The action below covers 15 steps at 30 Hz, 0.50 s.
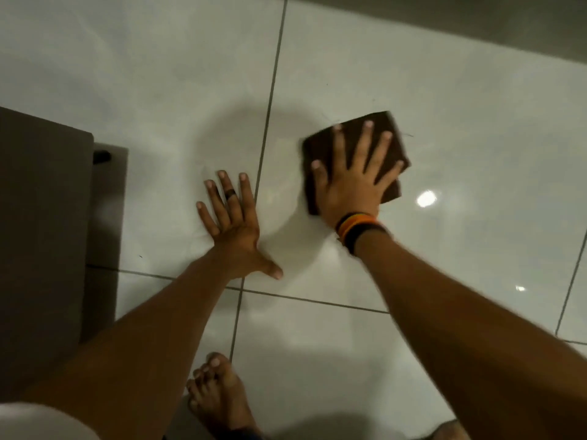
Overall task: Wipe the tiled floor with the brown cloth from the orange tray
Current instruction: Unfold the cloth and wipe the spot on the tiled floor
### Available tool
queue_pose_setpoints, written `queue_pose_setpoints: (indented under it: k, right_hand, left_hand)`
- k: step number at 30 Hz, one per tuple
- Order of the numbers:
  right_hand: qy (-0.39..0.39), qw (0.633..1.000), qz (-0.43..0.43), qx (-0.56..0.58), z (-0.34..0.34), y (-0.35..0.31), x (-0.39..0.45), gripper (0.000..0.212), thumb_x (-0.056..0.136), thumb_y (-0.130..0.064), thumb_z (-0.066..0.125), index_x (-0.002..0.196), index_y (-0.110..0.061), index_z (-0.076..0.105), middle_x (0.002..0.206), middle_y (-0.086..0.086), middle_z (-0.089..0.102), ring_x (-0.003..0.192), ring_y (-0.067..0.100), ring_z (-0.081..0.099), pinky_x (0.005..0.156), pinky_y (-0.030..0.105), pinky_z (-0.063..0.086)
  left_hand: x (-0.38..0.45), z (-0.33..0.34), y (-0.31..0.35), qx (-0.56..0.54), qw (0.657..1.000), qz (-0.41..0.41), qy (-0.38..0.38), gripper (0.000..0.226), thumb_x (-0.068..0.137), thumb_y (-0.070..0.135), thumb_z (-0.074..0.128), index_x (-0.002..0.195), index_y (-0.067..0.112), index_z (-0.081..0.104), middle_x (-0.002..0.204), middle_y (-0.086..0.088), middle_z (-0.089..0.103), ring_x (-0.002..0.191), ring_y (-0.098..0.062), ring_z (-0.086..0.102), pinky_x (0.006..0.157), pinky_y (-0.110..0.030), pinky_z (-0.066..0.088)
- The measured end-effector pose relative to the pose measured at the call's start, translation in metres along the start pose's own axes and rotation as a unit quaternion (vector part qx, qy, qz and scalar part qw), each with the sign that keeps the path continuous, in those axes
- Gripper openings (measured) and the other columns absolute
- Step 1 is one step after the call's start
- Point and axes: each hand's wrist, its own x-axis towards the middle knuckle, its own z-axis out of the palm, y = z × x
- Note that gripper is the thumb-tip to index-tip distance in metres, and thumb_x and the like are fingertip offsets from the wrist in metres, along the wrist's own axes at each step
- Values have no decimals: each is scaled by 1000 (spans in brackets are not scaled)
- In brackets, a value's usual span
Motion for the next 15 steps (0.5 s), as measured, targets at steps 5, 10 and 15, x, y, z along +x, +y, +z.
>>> queue_pose_setpoints:
  k: [5, 10, 15]
  right_hand:
    - [-53, 978, -201, -12, 8, 43, -90, 65, 99, -62, 34, 158, -34, 29, 166, 9, 9, 151, 38, 0, 109, 71, 11]
    - [-70, 997, 27, 5, -10, 117, -43, 70, 98, -63, 26, 160, -31, 23, 166, 15, 6, 149, 43, 3, 109, 72, 14]
    - [-3, 991, 130, 38, -19, 16, 77, 71, 97, -65, 25, 160, -32, 21, 165, 16, 7, 148, 46, 3, 105, 75, 11]
  left_hand:
    - [-4, -5, 4, -9, 1000, -4, -18, 191, 25, 70, 91, 146, 20, -48, 147, -20, -59, 139, -44, -52, 109, -64, -32]
    - [-2, -3, 2, -4, 1000, -9, -24, 195, 19, 77, 87, 144, 19, -50, 137, -15, -68, 134, -41, -57, 101, -57, -42]
    - [10, 7, -4, 11, 1000, -28, 2, 198, 12, 74, 87, 149, 20, -45, 146, -15, -61, 139, -38, -52, 103, -54, -43]
